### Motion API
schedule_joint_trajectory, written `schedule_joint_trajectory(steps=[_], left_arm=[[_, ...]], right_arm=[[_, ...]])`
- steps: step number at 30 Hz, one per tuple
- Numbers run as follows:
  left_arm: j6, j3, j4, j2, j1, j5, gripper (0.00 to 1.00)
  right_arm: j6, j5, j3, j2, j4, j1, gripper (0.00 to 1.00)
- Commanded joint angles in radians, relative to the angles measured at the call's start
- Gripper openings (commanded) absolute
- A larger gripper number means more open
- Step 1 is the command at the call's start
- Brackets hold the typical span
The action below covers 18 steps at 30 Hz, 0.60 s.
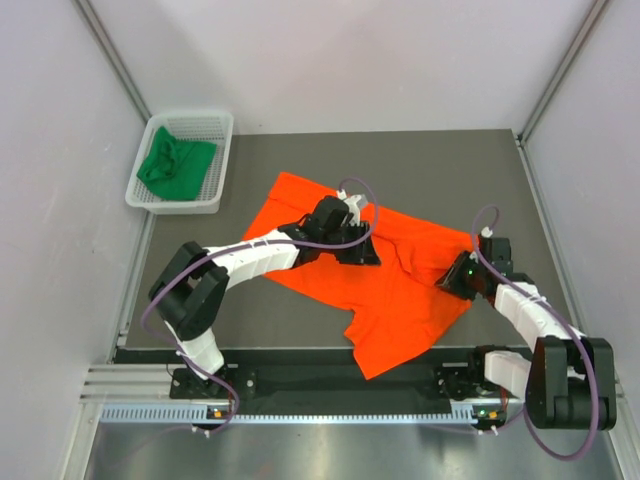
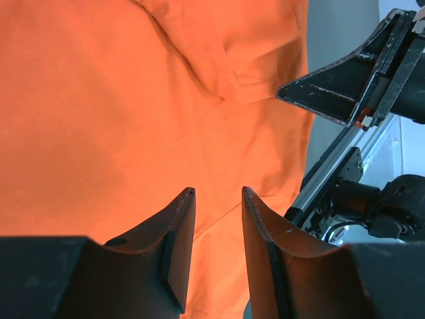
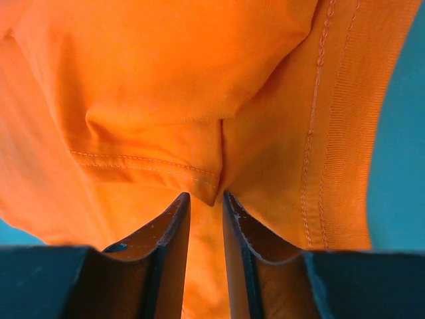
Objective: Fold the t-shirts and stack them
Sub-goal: Fold the tshirt
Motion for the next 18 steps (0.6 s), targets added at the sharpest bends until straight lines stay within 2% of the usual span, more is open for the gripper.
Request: schedule_joint_trajectory(steps=[1,15,18], left_arm=[[-0.006,0.004,0.067,-0.030,0.005,0.021,0.39],[0.025,0.030,0.018,-0.049,0.006,0.004,0.39],[0.027,0.036,0.018,-0.044,0.006,0.005,0.39]], right_arm=[[0.017,0.030,0.012,-0.052,0.028,0.012,0.26],[0.034,0.018,-0.004,0.023,0.102,0.012,0.25],[0.031,0.016,0.010,0.028,0.088,0.012,0.15]])
